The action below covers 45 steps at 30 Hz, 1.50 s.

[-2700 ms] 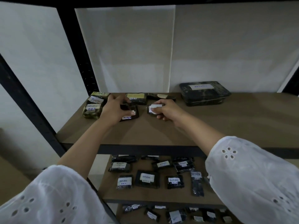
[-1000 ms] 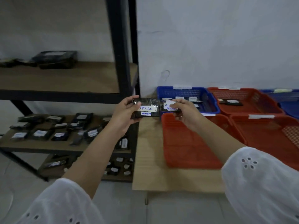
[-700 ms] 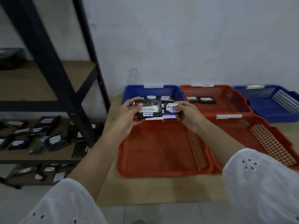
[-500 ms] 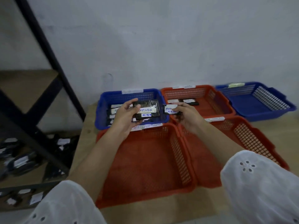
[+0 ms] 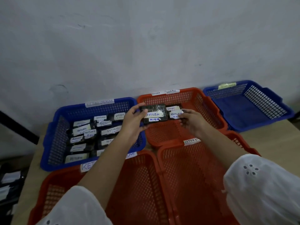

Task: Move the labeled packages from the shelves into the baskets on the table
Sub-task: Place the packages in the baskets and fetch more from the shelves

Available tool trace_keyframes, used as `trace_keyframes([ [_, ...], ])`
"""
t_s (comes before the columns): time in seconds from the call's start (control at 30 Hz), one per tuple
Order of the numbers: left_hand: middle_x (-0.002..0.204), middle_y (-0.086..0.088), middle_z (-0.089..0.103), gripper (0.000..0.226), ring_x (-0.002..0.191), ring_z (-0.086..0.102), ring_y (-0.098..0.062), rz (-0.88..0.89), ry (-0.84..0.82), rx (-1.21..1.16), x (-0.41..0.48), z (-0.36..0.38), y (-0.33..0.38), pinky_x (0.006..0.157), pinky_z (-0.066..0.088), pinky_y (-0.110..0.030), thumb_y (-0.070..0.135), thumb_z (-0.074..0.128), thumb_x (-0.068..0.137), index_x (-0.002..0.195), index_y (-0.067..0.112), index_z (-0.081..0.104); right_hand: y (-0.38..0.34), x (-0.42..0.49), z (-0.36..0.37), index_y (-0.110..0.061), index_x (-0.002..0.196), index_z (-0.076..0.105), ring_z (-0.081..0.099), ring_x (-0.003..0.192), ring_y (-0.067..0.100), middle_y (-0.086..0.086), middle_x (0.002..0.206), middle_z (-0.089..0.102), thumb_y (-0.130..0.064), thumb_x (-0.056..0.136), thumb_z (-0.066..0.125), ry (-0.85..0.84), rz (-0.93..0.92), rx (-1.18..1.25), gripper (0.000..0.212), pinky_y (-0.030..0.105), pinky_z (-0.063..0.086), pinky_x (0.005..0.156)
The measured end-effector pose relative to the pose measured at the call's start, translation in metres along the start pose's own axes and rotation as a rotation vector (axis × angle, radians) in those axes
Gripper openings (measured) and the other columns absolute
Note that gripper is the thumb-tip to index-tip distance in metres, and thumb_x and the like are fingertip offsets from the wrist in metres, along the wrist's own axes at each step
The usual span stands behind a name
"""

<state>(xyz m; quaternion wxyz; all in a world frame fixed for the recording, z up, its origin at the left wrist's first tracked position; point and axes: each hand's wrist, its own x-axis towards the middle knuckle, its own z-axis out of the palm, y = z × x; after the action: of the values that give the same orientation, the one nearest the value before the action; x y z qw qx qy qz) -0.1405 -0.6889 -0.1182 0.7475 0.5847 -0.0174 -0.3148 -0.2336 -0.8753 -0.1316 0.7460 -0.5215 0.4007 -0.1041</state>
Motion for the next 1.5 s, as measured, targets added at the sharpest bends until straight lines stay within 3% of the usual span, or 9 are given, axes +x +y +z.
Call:
trace_keyframes([
  [0.37, 0.103, -0.003, 0.065, 0.02, 0.084, 0.065, -0.017, 0.03, 0.281, -0.122, 0.032, -0.013, -0.023, 0.056, 0.054, -0.028, 0.009, 0.058, 0.091, 0.101, 0.026, 0.062, 0.019, 0.095, 0.021, 0.002, 0.122, 0.051, 0.061, 0.071, 0.018, 0.01, 0.088, 0.061, 0.003, 0.091, 0.053, -0.154, 0.276, -0.152, 0.031, 0.025, 0.055, 0.064],
  [0.5, 0.103, -0.004, 0.065, 0.021, 0.087, 0.065, -0.018, 0.02, 0.302, -0.133, 0.041, -0.013, -0.03, 0.057, 0.055, -0.028, 0.008, 0.059, 0.09, 0.102, 0.025, 0.062, 0.033, 0.114, 0.038, 0.0, 0.117, 0.051, 0.062, 0.077, 0.022, 0.018, 0.111, 0.06, 0.007, 0.091, 0.05, -0.191, 0.311, -0.17, 0.027, 0.031, 0.051, 0.078],
  [0.63, 0.099, -0.001, 0.064, 0.02, 0.088, 0.065, -0.018, 0.013, 0.311, -0.131, 0.047, -0.013, -0.033, 0.06, 0.055, -0.03, 0.009, 0.059, 0.091, 0.101, 0.026, 0.062, 0.047, 0.121, 0.057, -0.001, 0.104, 0.053, 0.064, 0.074, 0.022, 0.021, 0.117, 0.061, 0.01, 0.091, 0.05, -0.197, 0.298, -0.226, 0.018, 0.031, 0.054, 0.073],
  [0.77, 0.101, -0.002, 0.064, 0.021, 0.09, 0.065, -0.018, 0.007, 0.297, -0.124, 0.05, -0.016, -0.033, 0.06, 0.055, -0.029, 0.009, 0.058, 0.09, 0.103, 0.025, 0.061, 0.062, 0.13, 0.067, -0.011, 0.086, 0.049, 0.061, 0.063, 0.023, 0.019, 0.111, 0.062, 0.006, 0.089, 0.055, -0.075, 0.197, -0.371, 0.018, 0.03, 0.052, 0.051],
  [0.93, 0.11, -0.007, 0.062, 0.02, 0.094, 0.063, -0.019, 0.021, 0.271, -0.107, 0.051, -0.008, -0.031, 0.061, 0.056, -0.028, 0.009, 0.059, 0.09, 0.104, 0.024, 0.06, 0.065, 0.137, 0.06, -0.008, 0.111, 0.058, 0.058, 0.108, 0.031, 0.017, 0.121, 0.056, -0.021, 0.082, 0.071, -0.049, -0.109, -0.99, 0.034, 0.034, 0.047, 0.091],
  [1.07, 0.105, -0.001, 0.065, 0.021, 0.095, 0.064, -0.017, 0.041, 0.241, -0.071, 0.052, 0.006, -0.03, 0.07, 0.058, -0.033, 0.008, 0.059, 0.09, 0.104, 0.024, 0.06, 0.051, 0.122, 0.053, -0.006, 0.11, 0.058, 0.059, 0.101, 0.03, 0.016, 0.115, 0.059, -0.031, 0.092, 0.058, -0.045, -0.132, -0.688, 0.031, 0.036, 0.048, 0.084],
  [1.23, 0.108, -0.001, 0.064, 0.022, 0.096, 0.064, -0.016, 0.063, 0.223, -0.003, 0.054, 0.032, -0.032, 0.066, 0.058, -0.028, 0.007, 0.059, 0.09, 0.107, 0.022, 0.058, 0.021, 0.087, 0.025, -0.018, 0.109, 0.062, 0.065, 0.068, 0.016, 0.007, 0.095, 0.071, -0.066, 0.088, 0.034, -0.544, 0.169, -0.077, 0.059, 0.023, 0.048, 0.05],
  [1.4, 0.114, 0.0, 0.061, 0.028, 0.093, 0.058, -0.002, 0.181, 0.247, 0.284, 0.06, 0.056, -0.045, 0.073, 0.054, -0.017, 0.009, 0.06, 0.09, 0.116, 0.018, 0.058, 0.003, 0.079, 0.0, -0.011, 0.106, 0.061, 0.068, 0.063, 0.015, 0.009, 0.092, 0.072, -0.022, 0.081, 0.069, -0.551, 0.096, -0.052, 0.029, 0.021, 0.053, 0.053],
  [1.5, 0.121, 0.0, 0.054, 0.03, 0.111, 0.049, -0.012, 0.355, 0.406, 0.774, 0.066, 0.055, -0.053, 0.097, 0.044, -0.029, 0.018, 0.061, 0.09, 0.119, 0.022, 0.058, -0.002, 0.088, -0.012, -0.008, 0.104, 0.063, 0.063, 0.057, 0.01, 0.007, 0.088, 0.071, -0.012, 0.083, 0.069, -0.443, 0.101, -0.027, 0.022, 0.018, 0.052, 0.051],
])
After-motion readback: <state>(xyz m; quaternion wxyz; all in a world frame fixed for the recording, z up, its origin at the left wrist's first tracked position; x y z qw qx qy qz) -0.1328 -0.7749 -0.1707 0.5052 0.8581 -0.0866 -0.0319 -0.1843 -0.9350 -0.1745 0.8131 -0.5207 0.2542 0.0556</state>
